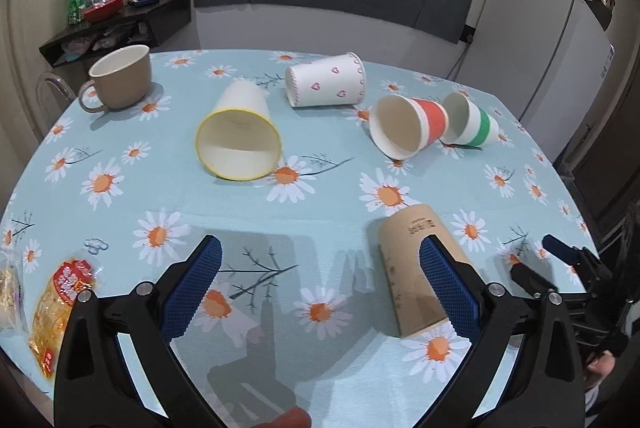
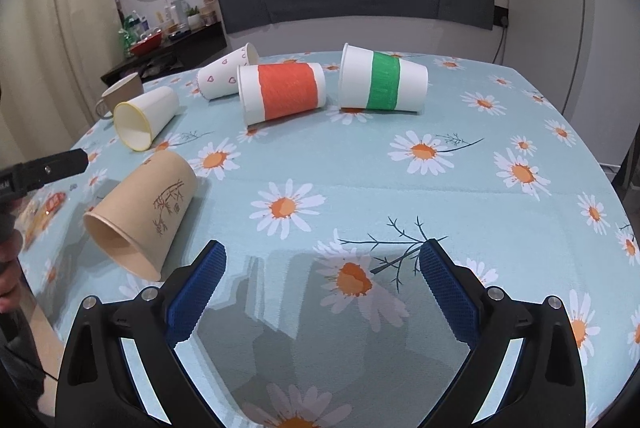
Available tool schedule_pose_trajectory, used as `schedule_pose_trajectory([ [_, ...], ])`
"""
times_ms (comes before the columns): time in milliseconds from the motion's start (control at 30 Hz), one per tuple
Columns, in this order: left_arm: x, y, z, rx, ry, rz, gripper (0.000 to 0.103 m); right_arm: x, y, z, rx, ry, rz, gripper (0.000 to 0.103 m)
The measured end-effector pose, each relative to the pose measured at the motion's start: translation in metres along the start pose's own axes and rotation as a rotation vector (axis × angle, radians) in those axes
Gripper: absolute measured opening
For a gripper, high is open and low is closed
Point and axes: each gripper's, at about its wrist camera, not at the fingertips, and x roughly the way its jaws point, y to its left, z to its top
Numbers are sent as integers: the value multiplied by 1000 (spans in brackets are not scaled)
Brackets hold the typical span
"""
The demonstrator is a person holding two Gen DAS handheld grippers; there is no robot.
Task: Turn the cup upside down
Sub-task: 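Close the left gripper on the tan cup's side while the right gripper holds it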
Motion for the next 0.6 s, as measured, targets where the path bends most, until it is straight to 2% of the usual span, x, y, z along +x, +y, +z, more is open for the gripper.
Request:
schedule_pose_trajectory([
  [200, 18, -30, 20, 22, 102, -32, 97, 8, -5, 0, -10, 13, 33, 93],
  [267, 28, -40, 25, 40, 148, -9, 97, 9, -7, 1, -15, 14, 41, 93],
  [400, 51, -51, 32, 36, 285, -47, 97, 11, -11, 2, -9, 16, 57, 93],
  [600, 77, -50, 39, -19, 452, -29, 97, 19, -17, 2, 36, 48, 48, 93],
])
